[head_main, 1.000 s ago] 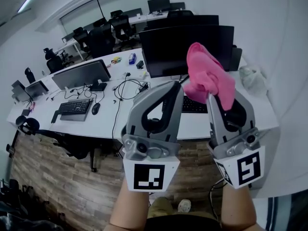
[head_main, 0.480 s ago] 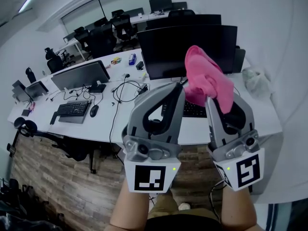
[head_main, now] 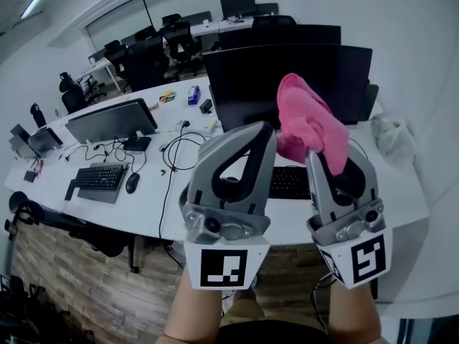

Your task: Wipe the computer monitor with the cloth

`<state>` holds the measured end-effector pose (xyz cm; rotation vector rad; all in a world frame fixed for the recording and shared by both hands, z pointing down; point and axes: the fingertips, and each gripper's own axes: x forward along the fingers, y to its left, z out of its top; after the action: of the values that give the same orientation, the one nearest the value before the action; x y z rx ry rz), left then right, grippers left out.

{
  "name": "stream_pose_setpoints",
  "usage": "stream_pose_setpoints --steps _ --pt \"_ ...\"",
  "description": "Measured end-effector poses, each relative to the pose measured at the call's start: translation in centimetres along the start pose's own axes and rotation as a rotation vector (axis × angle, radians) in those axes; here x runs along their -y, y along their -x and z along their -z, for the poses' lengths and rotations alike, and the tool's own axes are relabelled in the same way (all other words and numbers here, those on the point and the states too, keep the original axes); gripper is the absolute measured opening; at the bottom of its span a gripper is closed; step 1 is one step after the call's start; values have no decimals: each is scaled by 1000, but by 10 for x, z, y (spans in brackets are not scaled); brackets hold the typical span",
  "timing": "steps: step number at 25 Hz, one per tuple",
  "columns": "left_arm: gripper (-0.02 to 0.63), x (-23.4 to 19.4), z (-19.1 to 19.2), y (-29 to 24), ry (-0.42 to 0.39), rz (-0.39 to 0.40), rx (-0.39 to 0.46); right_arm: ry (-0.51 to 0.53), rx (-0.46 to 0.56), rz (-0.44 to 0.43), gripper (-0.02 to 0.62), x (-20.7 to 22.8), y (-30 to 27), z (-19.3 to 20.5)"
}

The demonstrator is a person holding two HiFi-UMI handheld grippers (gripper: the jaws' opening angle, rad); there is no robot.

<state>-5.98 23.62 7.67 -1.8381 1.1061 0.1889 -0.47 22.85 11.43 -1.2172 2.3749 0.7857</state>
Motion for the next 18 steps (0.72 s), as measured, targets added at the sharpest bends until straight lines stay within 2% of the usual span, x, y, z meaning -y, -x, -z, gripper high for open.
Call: stream_pose_setpoints --steps 13,18 --pt "5 -59 146 -85 -5 45 1 14 -38 54 64 46 -143 97" --pt "5 -78 200 -108 -2 55 -12 19 -30 41 64 57 -189 133"
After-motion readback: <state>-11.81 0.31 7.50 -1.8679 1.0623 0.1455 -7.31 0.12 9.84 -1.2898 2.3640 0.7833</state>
